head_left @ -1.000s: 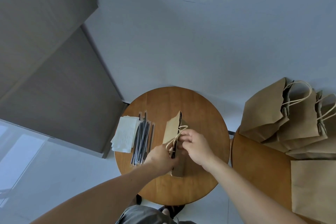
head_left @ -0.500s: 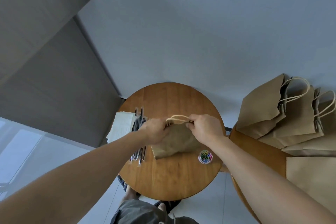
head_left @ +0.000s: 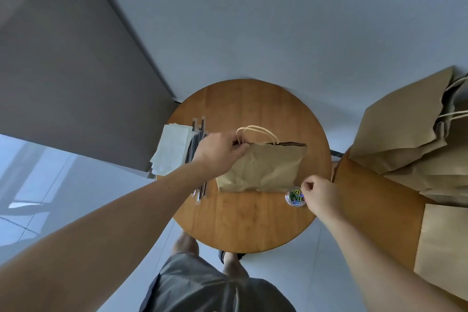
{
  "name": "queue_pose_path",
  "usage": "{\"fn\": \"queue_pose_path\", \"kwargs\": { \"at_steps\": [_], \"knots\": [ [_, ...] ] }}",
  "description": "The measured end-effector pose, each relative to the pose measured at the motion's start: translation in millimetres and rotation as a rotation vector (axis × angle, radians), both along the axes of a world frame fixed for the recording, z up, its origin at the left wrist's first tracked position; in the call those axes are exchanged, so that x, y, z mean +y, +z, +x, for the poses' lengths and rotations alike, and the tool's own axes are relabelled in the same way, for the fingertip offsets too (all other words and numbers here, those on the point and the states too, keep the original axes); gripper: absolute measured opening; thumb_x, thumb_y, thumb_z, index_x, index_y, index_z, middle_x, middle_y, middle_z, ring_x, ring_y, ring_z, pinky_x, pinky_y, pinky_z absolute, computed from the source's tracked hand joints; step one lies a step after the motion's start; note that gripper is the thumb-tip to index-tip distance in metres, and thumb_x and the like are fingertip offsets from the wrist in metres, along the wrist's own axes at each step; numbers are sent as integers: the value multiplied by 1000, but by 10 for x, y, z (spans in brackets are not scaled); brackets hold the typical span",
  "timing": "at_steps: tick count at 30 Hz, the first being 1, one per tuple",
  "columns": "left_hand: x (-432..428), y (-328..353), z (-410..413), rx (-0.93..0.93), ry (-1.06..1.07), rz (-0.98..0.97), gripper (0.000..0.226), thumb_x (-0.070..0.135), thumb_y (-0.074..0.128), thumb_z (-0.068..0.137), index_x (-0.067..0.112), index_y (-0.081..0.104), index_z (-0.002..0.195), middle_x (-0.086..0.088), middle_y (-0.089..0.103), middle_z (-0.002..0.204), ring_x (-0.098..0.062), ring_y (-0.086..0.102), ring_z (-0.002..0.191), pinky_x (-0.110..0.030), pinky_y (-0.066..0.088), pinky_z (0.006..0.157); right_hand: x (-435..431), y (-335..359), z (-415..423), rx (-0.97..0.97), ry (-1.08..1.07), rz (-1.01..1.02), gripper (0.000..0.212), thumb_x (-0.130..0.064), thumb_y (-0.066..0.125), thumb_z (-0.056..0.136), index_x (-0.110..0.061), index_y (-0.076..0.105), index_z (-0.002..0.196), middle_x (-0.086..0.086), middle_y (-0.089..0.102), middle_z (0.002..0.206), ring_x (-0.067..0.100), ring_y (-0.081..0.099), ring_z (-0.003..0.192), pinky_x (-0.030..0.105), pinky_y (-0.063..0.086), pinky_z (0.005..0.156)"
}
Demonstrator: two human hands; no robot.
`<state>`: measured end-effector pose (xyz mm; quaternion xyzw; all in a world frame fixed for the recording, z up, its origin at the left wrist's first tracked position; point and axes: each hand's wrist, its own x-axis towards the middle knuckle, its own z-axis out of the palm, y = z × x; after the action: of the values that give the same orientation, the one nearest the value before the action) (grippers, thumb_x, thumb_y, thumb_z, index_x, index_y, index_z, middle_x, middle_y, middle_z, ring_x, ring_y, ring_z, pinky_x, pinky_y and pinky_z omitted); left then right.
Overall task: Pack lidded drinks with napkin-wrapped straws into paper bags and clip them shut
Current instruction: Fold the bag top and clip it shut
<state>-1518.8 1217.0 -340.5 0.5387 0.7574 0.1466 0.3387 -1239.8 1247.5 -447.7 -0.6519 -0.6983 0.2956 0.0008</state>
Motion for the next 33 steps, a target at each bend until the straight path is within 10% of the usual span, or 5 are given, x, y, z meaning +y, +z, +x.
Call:
{"fn": "queue_pose_path", "kwargs": {
  "at_steps": [12, 23, 33],
  "knots": [
    [-26, -63, 101, 4, 108, 20, 18, 38, 59, 94, 26, 69, 103, 4, 72, 86, -17, 65, 84, -39, 52, 76, -8, -619, -57, -408, 16, -182, 21, -29, 57, 92, -18, 69, 77, -3, 57, 64, 20, 55, 61, 23, 36, 51],
    [-49, -46, 141, 7, 130, 24, 12, 37, 60, 94, 29, 68, 97, 2, 72, 83, -17, 66, 78, -42, 53, 73, -111, -602, 43, -143, -116, -118, 16, -24, 61, 92, -17, 72, 100, 6, 72, 91, 28, 63, 82, 28, 38, 61],
    [-63, -37, 141, -2, 127, 35, 11, 35, 59, 94, 29, 68, 96, 6, 71, 84, -14, 64, 80, -40, 54, 73, -198, -527, 50, 61, -142, -150, 17, -15, 71, 82, -14, 59, 71, -1, 64, 69, 14, 53, 62, 26, 36, 51]
  ]
}}
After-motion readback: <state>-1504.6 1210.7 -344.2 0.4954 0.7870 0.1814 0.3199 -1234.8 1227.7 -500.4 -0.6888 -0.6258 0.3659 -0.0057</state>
